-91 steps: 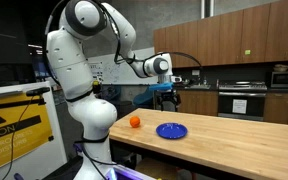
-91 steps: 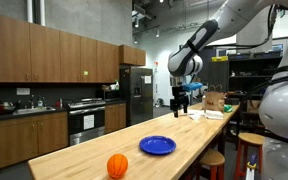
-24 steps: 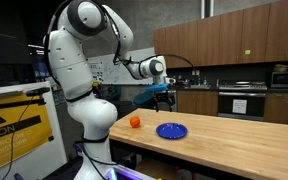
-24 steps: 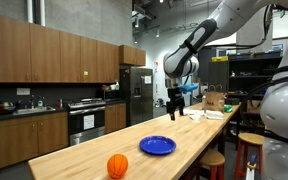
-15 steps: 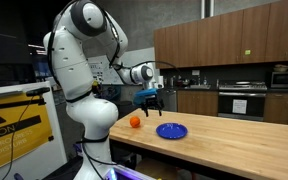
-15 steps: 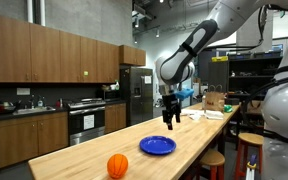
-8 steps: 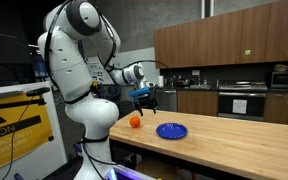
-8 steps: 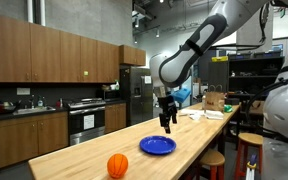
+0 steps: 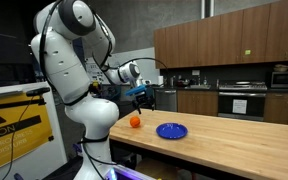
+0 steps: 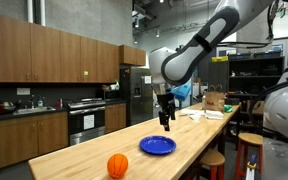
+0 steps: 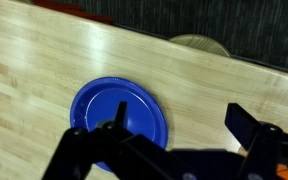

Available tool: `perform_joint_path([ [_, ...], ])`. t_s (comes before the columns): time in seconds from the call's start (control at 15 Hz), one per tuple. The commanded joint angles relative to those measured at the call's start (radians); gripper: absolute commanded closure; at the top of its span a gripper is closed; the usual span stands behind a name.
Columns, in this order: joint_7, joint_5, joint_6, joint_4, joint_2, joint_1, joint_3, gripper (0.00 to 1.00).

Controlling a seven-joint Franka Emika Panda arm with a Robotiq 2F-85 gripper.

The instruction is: Put the ball on the plate

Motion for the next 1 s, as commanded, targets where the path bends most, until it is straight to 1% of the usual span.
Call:
perform_joint_path([
  [0.0,0.002,-0.002,-0.003,0.000,-0.002,0.007,-0.006,0.00],
  [0.47,0.002,-0.002,-0.003,-0.001,-0.002,0.007,-0.006,0.00],
  [0.73,0.010,-0.013,-0.022,0.024,0.007,0.034,0.030,0.00],
  [0.93,0.016,-0.014,-0.032,0.038,0.006,0.068,0.069,0.00],
])
